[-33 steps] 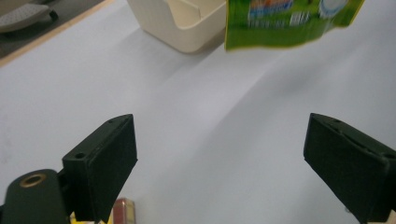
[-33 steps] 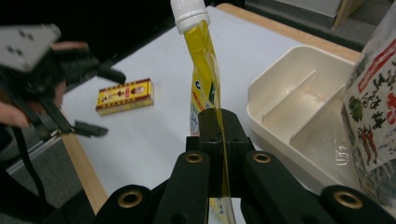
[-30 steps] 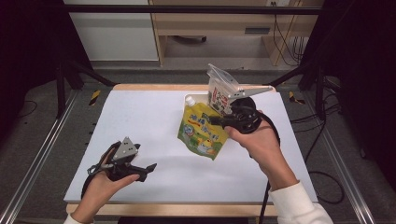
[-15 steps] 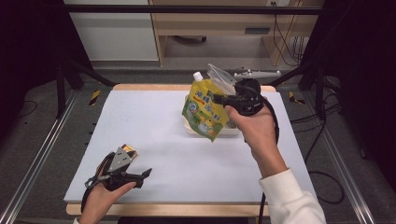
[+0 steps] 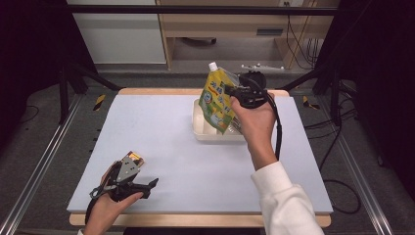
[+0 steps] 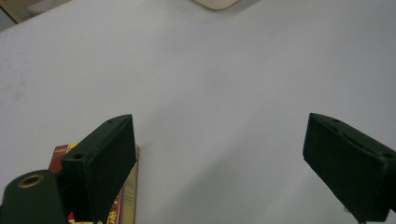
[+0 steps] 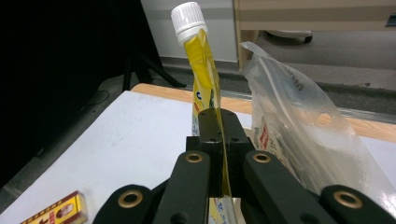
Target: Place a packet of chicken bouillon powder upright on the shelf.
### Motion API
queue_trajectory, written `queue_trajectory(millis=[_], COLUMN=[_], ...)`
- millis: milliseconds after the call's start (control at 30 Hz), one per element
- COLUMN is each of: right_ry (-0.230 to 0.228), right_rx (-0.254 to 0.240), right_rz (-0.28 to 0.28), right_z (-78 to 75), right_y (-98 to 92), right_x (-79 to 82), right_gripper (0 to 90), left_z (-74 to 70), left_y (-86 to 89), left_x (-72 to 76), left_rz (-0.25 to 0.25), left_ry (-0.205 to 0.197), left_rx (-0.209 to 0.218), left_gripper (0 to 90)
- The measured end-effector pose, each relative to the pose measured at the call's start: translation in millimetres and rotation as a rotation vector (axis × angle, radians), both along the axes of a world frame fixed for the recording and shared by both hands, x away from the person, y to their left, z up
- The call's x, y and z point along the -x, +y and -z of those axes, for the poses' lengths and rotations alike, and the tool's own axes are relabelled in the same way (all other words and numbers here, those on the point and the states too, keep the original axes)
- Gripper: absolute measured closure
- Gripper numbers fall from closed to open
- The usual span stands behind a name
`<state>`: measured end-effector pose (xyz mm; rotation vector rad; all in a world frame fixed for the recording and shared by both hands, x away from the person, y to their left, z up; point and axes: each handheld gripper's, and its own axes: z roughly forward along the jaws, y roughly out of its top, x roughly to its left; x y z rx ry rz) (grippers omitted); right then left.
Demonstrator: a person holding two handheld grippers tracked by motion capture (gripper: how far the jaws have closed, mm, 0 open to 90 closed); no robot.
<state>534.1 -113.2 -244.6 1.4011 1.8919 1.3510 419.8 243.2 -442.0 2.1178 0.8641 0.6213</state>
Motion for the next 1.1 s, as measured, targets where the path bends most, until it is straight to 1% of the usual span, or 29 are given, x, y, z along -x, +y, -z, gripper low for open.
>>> queue_trajectory(millis=[67, 100, 167, 200, 300, 333, 400, 500, 533, 567, 833, 900, 933, 1000, 1067, 1100], right_ry=[0.001, 0.003, 0.005, 0.012, 0.011, 0.013, 0.017, 0.013, 0.013, 0.012, 0.021, 0.022, 0.025, 0.021, 0.018, 0.020], right_rx=[0.000, 0.000, -0.001, -0.007, -0.006, -0.007, -0.017, -0.041, -0.041, -0.049, -0.055, -0.065, -0.084, -0.099, -0.103, -0.109], right_rz=[0.008, 0.027, 0.032, 0.054, 0.061, 0.069, 0.078, 0.098, 0.098, 0.117, 0.161, 0.169, 0.182, 0.189, 0.192, 0.202], right_z=[1.1, 3.4, 4.2, 6.0, 7.7, 9.0, 10.5, 13.4, 13.4, 16.1, 23.8, 25.2, 26.6, 28.8, 30.0, 33.0], right_y=[0.7, 3.4, 4.4, 7.9, 10.9, 13.7, 15.9, 17.6, 17.6, 19.1, 22.7, 23.0, 23.2, 23.2, 23.2, 23.4], right_x=[-1.8, -5.2, -6.2, -9.3, -12.3, -14.8, -17.4, -20.2, -20.2, -21.8, -28.3, -30.0, -31.3, -32.2, -32.5, -32.9], right_gripper=[90.0, 90.0, 90.0, 90.0, 90.0, 90.0, 90.0, 90.0, 90.0, 90.0, 90.0, 90.0, 90.0, 90.0, 90.0, 90.0], left_z=[0.2, 0.6, 0.6, 0.5, -0.3, -0.9, -0.4, -0.2, -0.1, 0.0, 0.2, 0.3, 0.5, 0.7, 0.8, 1.1], left_y=[0.1, -0.2, -0.5, -0.6, -0.3, 0.7, 0.2, 0.2, 0.1, 0.1, -0.8, -1.1, -1.3, -1.6, -1.8, -2.2], left_x=[-0.1, -0.2, -0.3, -0.1, 0.2, 0.1, 0.1, 0.0, 0.1, 0.2, 0.5, 0.4, 0.5, 0.7, 0.8, 0.9], left_rz=[0.000, 0.000, 0.001, 0.002, 0.006, 0.012, 0.008, 0.011, 0.013, 0.013, 0.017, 0.019, 0.020, 0.022, 0.023, 0.024], left_ry=[0.001, 0.002, 0.002, 0.001, -0.002, 0.001, -0.001, 0.001, 0.002, 0.002, 0.001, 0.001, 0.003, 0.004, 0.005, 0.006], left_rx=[-0.002, -0.004, -0.006, -0.006, -0.011, -0.021, -0.013, -0.016, -0.016, -0.017, -0.019, -0.021, -0.021, -0.021, -0.021, -0.022], left_gripper=[9.2, 9.2, 9.2, 9.2, 9.2, 9.2, 9.2, 9.2, 9.2, 9.2, 9.2, 9.3, 9.3, 9.2, 9.2, 9.2])
